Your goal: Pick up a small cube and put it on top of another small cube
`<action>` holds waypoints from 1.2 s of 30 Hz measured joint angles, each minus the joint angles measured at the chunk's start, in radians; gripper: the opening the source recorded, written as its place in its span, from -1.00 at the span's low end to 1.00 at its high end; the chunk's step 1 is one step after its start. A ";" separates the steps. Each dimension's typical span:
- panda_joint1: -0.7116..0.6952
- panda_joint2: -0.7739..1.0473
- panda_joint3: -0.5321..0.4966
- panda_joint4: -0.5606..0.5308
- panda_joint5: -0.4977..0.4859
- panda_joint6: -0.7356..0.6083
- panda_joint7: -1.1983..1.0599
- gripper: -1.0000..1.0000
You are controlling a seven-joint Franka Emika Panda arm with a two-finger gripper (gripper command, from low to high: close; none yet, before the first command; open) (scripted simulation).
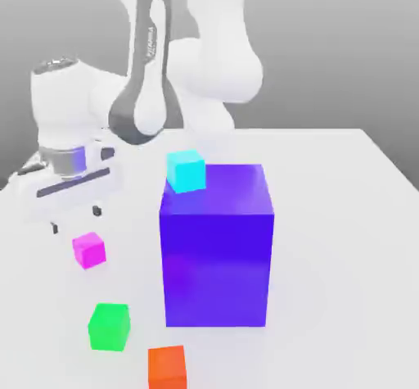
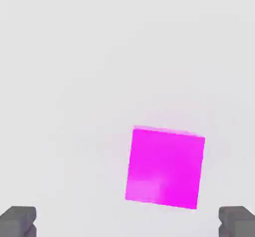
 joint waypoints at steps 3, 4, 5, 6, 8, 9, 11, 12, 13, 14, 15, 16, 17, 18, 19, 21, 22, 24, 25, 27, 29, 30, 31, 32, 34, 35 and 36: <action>-0.009 0.067 0.000 0.012 -0.023 0.053 0.030 0.00; -0.006 0.089 -0.004 0.017 -0.033 0.072 0.039 0.00; -0.002 0.112 -0.009 0.022 -0.041 0.090 0.046 0.00; 0.004 0.135 -0.015 0.026 -0.045 0.109 0.050 0.00; 0.008 0.180 -0.020 0.034 -0.051 0.146 0.054 0.00; 0.008 0.203 -0.021 0.037 -0.051 0.166 0.054 0.00; 0.008 0.248 -0.023 0.043 -0.052 0.204 0.052 0.00; 0.005 0.270 -0.021 0.045 -0.053 0.223 0.051 0.00; 0.002 0.290 -0.020 0.046 -0.054 0.239 0.049 -1.00; 0.002 0.290 -0.020 0.046 -0.054 0.239 0.049 -1.00; 0.002 0.290 -0.020 0.046 -0.054 0.240 0.049 -1.00; 0.002 0.290 -0.020 0.046 -0.054 0.240 0.049 -1.00; 0.002 0.290 -0.020 0.046 -0.054 0.241 0.049 -1.00; 0.002 0.290 -0.020 0.047 -0.054 0.242 0.049 -1.00; 0.000 0.300 -0.019 0.047 -0.054 0.250 0.048 -1.00; 0.005 0.280 -0.021 0.046 -0.053 0.233 0.050 -1.00; 0.008 0.262 -0.023 0.044 -0.052 0.218 0.051 -1.00; 0.012 0.220 -0.025 0.039 -0.051 0.182 0.053 -1.00; 0.012 0.198 -0.025 0.036 -0.050 0.164 0.054 -1.00; 0.011 0.153 -0.022 0.029 -0.046 0.126 0.051 -1.00; 0.009 0.107 -0.018 0.020 -0.035 0.089 0.042 -1.00; 0.010 0.085 -0.016 0.016 -0.028 0.070 0.036 -1.00; 0.011 0.062 -0.017 0.010 -0.021 0.052 0.029 -1.00; 0.012 0.040 -0.016 0.005 -0.014 0.034 0.023 -1.00; 0.015 -0.004 -0.019 -0.007 0.000 0.000 0.009 -1.00; 0.017 -0.028 -0.018 -0.004 0.001 -0.021 0.005 -1.00; 0.021 -0.053 -0.019 0.003 -0.002 -0.043 0.003 -1.00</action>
